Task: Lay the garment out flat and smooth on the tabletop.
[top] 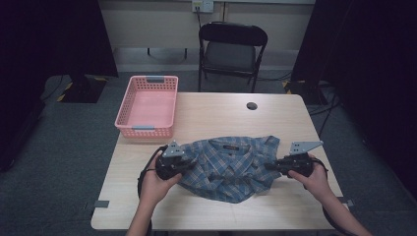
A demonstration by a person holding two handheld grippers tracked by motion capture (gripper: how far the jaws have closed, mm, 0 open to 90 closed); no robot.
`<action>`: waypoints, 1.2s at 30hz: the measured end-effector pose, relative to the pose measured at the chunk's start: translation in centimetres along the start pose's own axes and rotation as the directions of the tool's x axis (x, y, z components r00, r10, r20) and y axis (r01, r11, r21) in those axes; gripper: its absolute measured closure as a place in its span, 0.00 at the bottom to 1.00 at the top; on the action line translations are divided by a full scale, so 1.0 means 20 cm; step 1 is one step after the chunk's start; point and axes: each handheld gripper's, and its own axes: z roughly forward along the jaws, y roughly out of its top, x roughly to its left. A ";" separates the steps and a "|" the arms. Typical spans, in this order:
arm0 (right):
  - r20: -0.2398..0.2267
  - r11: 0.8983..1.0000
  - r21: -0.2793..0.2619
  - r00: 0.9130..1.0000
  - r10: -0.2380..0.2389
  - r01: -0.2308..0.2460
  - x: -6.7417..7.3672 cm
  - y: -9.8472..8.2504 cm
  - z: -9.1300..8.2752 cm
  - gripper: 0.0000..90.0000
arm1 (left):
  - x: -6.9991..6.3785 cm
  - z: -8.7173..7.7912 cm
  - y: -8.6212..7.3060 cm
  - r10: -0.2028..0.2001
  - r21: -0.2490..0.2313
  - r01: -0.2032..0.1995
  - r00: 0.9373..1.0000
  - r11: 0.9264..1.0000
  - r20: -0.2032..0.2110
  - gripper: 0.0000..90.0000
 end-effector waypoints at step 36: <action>0.068 0.996 -0.078 0.997 -0.038 0.044 -0.04 0.14 -0.10 0.92 | 0.07 -0.14 0.16 0.061 -0.090 -0.070 0.993 0.994 -0.101 0.94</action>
